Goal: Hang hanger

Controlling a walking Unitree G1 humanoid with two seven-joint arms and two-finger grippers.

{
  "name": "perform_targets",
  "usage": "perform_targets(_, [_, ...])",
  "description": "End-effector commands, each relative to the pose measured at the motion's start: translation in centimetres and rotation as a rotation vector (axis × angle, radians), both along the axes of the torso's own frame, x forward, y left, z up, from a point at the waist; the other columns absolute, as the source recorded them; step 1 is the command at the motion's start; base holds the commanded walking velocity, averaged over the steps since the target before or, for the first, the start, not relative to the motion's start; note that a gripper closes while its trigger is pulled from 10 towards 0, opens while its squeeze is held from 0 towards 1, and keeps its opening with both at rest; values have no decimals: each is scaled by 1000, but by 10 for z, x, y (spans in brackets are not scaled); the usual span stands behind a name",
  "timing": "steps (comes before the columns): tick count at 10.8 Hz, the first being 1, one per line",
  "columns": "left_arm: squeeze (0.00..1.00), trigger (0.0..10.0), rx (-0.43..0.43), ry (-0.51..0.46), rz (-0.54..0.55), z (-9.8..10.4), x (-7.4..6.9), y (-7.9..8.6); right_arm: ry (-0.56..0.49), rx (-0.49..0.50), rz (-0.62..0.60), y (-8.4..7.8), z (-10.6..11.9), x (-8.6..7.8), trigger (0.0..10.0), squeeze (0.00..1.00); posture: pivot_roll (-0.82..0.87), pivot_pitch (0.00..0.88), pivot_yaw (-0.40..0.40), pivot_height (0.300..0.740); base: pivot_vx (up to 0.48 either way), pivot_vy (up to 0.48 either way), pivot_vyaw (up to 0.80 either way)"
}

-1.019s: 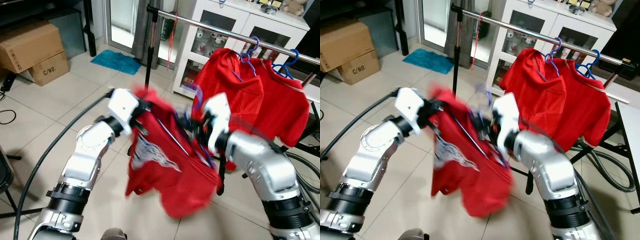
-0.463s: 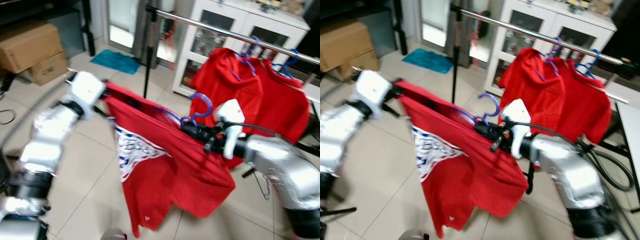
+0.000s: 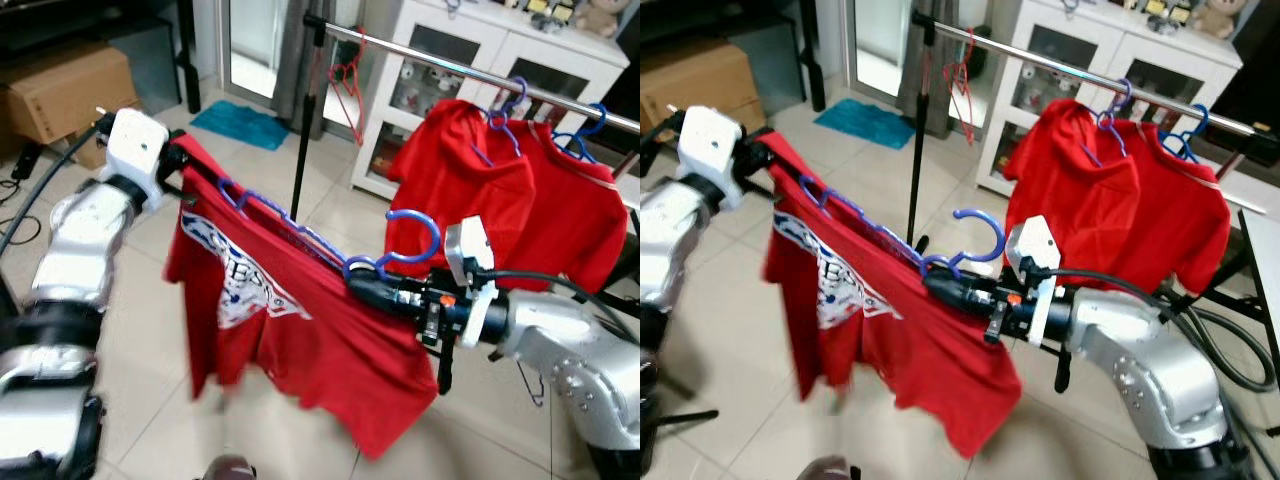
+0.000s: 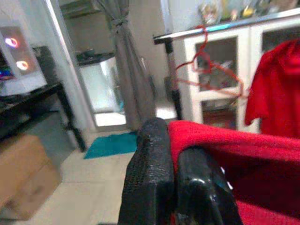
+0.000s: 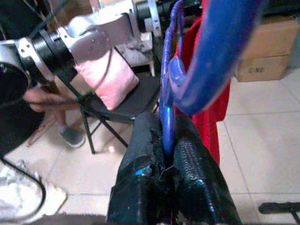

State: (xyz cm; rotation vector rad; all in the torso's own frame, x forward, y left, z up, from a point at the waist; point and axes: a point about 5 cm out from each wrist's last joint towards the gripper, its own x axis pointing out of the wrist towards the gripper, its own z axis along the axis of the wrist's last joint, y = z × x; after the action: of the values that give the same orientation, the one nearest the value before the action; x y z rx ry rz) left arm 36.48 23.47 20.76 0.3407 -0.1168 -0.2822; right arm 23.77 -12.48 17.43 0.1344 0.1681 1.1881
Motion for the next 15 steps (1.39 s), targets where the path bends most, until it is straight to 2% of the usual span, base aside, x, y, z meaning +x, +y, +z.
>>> perform_targets(1, [0,0,-64,-43,-29,13,2,-1,36,-11,-129,-11,-7,9,0,0,90,0,-124,740,0,0,0])
perform_targets(2, [0,0,-74,21,-200,-2,-3,-31,67,37,-344,-10,-9,29,0,0,89,0,-120,740,0,0,0])
perform_targets(3, [0,0,-78,76,-325,-17,-14,-58,102,106,-513,-9,-8,46,0,0,79,0,-112,740,0,0,0])
perform_targets(4, [0,0,-85,108,-394,-29,-23,-77,127,155,-599,-5,-7,56,0,0,71,0,-105,740,0,0,0])
perform_targets(5, [0,0,-136,159,-414,-46,-28,-100,138,277,-704,1,3,70,0,0,77,0,-98,740,0,0,0])
perform_targets(6, [0,0,-140,186,-411,-53,-31,-106,164,373,-753,0,9,76,0,0,89,0,-106,740,0,0,0])
perform_targets(7, [0,0,-148,205,-428,-57,-37,-112,203,517,-847,-8,18,86,0,0,105,0,-117,740,0,0,0])
perform_targets(8, [0,0,-159,197,-445,-54,-43,-116,203,480,-978,-20,13,95,0,0,106,0,-118,740,0,0,0])
perform_targets(9, [0,0,-180,176,-464,-49,-47,-113,154,362,-1083,-32,4,101,3882,0,103,0,-115,740,0,0,0])
perform_targets(10, [0,0,-234,137,-502,-40,-49,-115,186,554,-1081,-37,9,101,3490,0,100,0,-108,740,0,0,0])
perform_targets(11, [0,0,-474,-2,-601,-4,-54,-120,250,872,-1048,-42,22,97,0,0,80,0,-85,740,0,0,0])
perform_targets(12, [0,0,-568,-61,-624,12,-55,-117,246,951,-998,-41,30,95,0,0,72,0,-78,740,0,0,0])
perform_targets(13, [0,0,-727,-141,-670,38,-55,-104,212,1039,-916,-40,41,88,0,0,63,0,-73,740,0,0,0])
perform_targets(14, [0,0,-602,-51,-651,23,-54,-100,187,960,-959,-43,35,87,0,0,46,0,-65,740,0,0,0])
perform_targets(15, [0,0,-432,59,-593,-1,-53,-96,158,779,-1010,-44,27,87,0,0,26,0,-51,740,0,0,0])
